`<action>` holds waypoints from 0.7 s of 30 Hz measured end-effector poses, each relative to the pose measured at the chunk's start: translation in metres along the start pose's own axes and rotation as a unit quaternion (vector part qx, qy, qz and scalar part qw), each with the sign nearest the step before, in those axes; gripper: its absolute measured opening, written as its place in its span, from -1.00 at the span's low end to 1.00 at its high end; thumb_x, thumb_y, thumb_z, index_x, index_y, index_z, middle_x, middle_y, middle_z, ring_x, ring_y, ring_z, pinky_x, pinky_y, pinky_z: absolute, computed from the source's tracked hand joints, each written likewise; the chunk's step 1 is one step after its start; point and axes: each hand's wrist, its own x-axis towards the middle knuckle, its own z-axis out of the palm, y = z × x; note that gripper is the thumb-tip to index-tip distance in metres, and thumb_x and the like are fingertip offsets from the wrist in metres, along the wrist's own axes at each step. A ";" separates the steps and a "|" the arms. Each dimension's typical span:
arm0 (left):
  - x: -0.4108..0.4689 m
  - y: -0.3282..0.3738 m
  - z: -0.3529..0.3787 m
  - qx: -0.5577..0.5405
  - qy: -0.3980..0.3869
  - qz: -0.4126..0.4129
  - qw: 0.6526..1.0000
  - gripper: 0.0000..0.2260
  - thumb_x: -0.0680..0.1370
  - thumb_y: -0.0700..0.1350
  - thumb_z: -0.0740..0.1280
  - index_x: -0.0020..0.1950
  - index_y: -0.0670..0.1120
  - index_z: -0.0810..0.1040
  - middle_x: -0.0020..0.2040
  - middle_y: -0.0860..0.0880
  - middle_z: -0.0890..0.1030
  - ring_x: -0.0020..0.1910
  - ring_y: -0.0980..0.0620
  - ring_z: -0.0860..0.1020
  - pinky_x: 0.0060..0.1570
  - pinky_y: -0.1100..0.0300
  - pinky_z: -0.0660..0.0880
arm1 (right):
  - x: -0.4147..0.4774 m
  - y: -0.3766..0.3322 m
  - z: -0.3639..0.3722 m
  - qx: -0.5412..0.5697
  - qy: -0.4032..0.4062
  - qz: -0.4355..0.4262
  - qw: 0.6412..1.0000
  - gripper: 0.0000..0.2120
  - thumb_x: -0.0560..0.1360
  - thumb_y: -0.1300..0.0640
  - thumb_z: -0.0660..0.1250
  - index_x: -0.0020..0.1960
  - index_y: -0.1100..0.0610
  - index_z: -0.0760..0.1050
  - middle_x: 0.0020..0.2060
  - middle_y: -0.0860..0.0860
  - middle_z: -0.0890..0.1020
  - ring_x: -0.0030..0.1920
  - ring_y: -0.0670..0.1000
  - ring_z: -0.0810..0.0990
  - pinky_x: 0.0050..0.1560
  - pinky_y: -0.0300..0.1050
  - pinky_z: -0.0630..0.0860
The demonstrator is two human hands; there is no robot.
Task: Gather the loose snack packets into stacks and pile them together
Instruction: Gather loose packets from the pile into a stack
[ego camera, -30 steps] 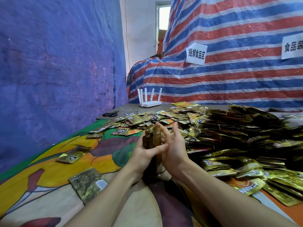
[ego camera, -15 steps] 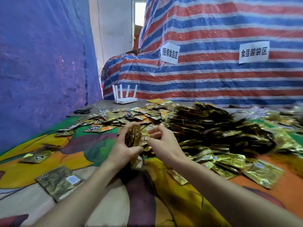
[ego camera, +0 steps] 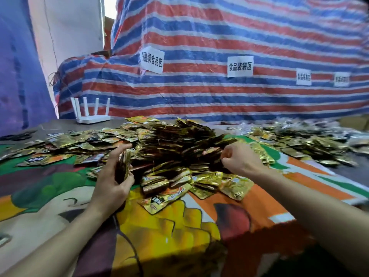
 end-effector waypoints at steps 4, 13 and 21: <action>0.001 -0.001 -0.002 -0.017 0.005 -0.006 1.000 -0.27 0.47 -0.49 0.36 0.36 0.26 0.40 -0.10 -0.16 0.51 -0.16 -0.27 0.51 -0.13 -0.26 0.55 | 0.012 0.064 -0.011 -0.099 -0.072 0.050 0.991 -0.85 0.42 0.23 0.36 -0.17 0.08 0.69 -0.30 -0.04 0.65 -0.26 0.05 0.60 -0.35 -0.19 0.45; 0.008 -0.013 -0.008 -0.066 0.038 -0.036 0.996 -0.37 0.34 -0.27 0.37 0.31 0.25 0.46 -0.01 0.11 0.55 -0.11 0.01 0.58 -0.03 -0.02 0.57 | 0.024 0.086 -0.001 -0.156 -0.111 0.000 0.982 -0.69 0.46 0.20 0.34 0.14 -0.02 0.67 -0.08 -0.05 0.65 -0.07 0.05 0.61 -0.05 -0.03 0.62; 0.010 -0.014 -0.007 -0.079 0.043 -0.050 0.995 -0.36 0.33 -0.26 0.38 0.33 0.24 0.48 0.03 0.02 0.55 -0.06 -0.04 0.60 0.05 -0.15 0.58 | 0.032 0.102 0.007 -0.207 -0.084 0.083 0.971 -0.81 0.51 0.22 0.32 0.08 0.07 0.62 -0.10 0.04 0.64 -0.11 0.10 0.58 -0.31 -0.13 0.45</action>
